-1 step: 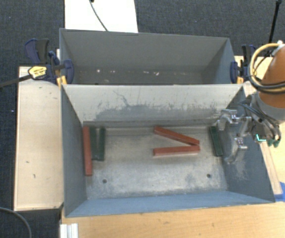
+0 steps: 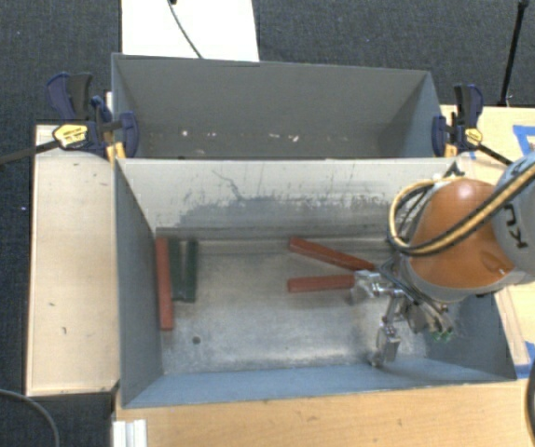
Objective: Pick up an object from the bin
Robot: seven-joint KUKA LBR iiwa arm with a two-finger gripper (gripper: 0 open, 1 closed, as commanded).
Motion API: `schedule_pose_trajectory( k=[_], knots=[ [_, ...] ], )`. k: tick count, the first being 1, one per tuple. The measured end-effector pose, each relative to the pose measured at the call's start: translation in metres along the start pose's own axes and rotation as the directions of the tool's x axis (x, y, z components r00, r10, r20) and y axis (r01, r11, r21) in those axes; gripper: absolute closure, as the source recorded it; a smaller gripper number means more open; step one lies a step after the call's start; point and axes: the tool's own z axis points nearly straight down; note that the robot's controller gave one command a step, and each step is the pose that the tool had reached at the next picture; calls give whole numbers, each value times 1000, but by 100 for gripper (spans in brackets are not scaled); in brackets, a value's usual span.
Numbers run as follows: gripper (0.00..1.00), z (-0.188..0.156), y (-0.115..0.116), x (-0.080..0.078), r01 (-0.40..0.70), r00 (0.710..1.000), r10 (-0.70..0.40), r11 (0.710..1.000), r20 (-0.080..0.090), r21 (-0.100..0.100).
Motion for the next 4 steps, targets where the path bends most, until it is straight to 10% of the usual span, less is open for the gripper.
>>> schedule_pose_trajectory(
  k=[1, 2, 3, 4],
  knots=[
    [0, -5, 28, -87, -315, 949, 315, 949, 11, -2],
    [0, -6, 81, -103, -409, 912, 409, 913, 11, -5],
    [100, -6, 77, -102, -407, 913, 407, 913, 11, -1],
    [100, -164, 89, -87, -373, 928, 373, 928, 16, -4]
  ],
)
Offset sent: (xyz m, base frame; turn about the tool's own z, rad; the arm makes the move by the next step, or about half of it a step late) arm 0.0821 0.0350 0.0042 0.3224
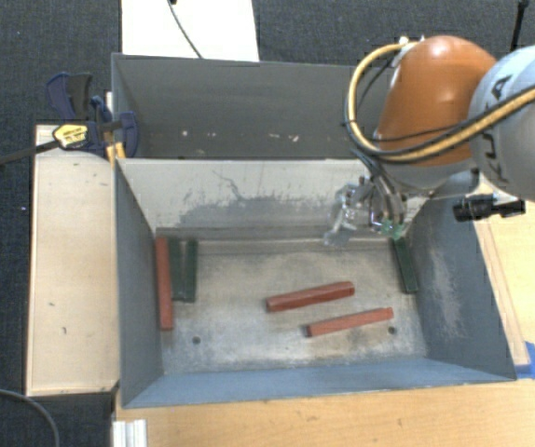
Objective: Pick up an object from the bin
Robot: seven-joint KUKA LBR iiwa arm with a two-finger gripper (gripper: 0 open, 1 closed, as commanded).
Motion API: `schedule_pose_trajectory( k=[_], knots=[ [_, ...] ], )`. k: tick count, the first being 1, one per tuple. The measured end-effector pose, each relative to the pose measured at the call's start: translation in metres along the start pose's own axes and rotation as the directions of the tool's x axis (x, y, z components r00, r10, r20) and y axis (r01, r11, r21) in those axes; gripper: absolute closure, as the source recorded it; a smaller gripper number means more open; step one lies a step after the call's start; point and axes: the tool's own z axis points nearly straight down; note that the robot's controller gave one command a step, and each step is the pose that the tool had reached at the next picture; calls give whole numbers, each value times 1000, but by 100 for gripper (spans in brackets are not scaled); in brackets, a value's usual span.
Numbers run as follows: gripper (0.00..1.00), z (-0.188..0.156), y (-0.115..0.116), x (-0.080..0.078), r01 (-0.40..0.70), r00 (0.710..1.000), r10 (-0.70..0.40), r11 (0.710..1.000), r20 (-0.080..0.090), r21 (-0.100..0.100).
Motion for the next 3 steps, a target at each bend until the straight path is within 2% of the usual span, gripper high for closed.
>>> schedule_pose_trajectory(
  k=[1, 2, 3],
  knots=[
    [0, 5, -1, 1, 2, 1000, -2, 1000, -7, 4],
    [0, 151, -49, 26, 40, 999, -40, 999, -15, 6],
    [0, 160, -6, 33, 136, 991, -136, 991, -10, 2]
  ],
)
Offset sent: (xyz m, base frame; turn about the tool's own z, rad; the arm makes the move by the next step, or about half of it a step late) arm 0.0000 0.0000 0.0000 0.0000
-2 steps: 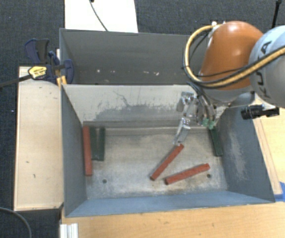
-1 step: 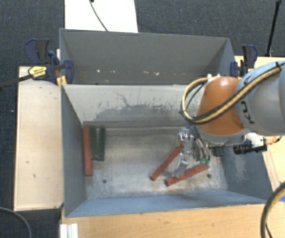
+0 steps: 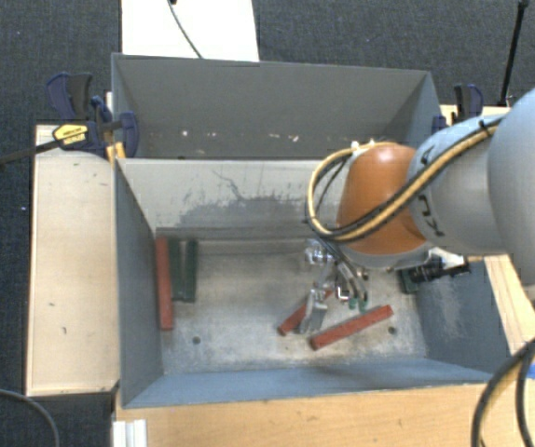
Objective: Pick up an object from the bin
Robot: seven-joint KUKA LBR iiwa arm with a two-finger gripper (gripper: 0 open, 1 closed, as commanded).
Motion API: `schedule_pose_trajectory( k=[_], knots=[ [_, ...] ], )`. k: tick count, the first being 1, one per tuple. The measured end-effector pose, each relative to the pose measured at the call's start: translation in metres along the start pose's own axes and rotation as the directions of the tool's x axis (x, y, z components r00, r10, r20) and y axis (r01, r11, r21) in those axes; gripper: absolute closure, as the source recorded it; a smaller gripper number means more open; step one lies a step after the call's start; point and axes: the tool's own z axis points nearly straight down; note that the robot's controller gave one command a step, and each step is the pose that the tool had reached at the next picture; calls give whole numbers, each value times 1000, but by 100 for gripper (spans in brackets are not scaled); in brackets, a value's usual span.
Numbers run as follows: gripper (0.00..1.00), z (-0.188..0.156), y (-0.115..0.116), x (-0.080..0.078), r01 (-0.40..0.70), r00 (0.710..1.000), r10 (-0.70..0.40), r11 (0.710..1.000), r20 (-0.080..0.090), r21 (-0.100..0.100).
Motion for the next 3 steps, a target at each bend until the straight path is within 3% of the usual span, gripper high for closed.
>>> schedule_pose_trajectory(
  k=[1, 2, 3],
  knots=[
    [100, -1, -2, 0, -2, 1000, 2, 1000, 1, 1],
    [100, -120, 1, 1, -61, 998, 61, 998, 10, -2],
    [100, -187, 7, 12, -48, 999, 48, 999, 9, -2]
  ],
)
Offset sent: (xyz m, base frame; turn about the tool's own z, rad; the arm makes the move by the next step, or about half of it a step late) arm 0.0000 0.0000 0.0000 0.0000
